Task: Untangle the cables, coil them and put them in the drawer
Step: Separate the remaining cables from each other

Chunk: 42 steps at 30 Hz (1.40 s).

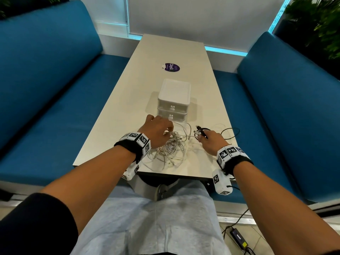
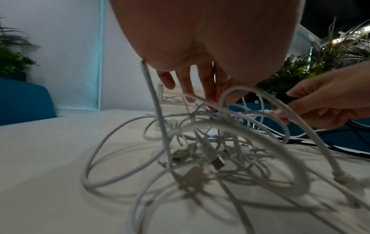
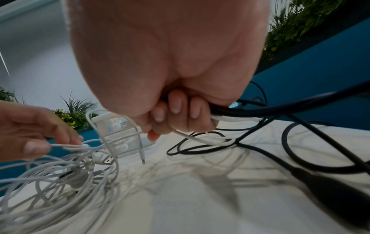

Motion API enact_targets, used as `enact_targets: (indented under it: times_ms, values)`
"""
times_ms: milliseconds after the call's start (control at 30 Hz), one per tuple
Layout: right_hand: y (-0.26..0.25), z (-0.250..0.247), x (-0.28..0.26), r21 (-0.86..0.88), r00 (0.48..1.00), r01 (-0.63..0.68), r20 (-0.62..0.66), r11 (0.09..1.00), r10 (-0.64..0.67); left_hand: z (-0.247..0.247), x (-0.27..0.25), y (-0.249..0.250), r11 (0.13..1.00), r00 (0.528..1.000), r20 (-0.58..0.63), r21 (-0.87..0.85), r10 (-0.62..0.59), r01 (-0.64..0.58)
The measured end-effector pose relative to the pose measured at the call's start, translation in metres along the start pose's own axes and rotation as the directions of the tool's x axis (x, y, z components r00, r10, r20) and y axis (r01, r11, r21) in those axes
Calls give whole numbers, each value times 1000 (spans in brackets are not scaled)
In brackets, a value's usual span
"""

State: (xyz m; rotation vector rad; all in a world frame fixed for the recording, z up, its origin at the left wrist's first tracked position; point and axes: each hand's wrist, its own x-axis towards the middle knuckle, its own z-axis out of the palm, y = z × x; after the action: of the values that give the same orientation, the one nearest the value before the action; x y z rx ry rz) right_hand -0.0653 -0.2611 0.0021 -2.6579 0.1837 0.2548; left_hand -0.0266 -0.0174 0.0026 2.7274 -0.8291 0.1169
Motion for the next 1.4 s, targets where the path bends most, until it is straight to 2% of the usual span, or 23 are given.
enact_targets:
  times_ms: [133,200,267,433,500,600,967,1233,1400]
  values:
    - [-6,1,-1,7,1000,24,-3,1000,-24,0,1,4,986,991,132,164,12,-34]
    - [-7,1,-2,15,999,37,-5,999,-36,3,0,4,984,987,163,175,4,-33]
    - [-7,2,-2,12,999,48,-5,999,-48,6,1,4,989,992,123,147,-2,-16]
    - [-13,6,-1,-17,996,86,-3,996,-86,11,3,13,986,995,-82,163,61,-47]
    - [-13,8,-1,-6,997,82,1,997,-82,13,2,16,965,995,-56,255,77,-60]
    - [-13,10,0,16,997,78,4,997,-78,15,-1,14,952,1000,5,305,4,-6]
    - [-18,11,0,30,996,93,9,995,-94,16,3,23,969,986,138,238,-96,61]
    - [-24,7,1,-27,996,92,-11,995,-92,5,9,24,895,984,159,446,-83,3]
    - [-26,5,2,-29,998,57,7,998,-56,-11,9,30,858,972,175,511,-154,44]
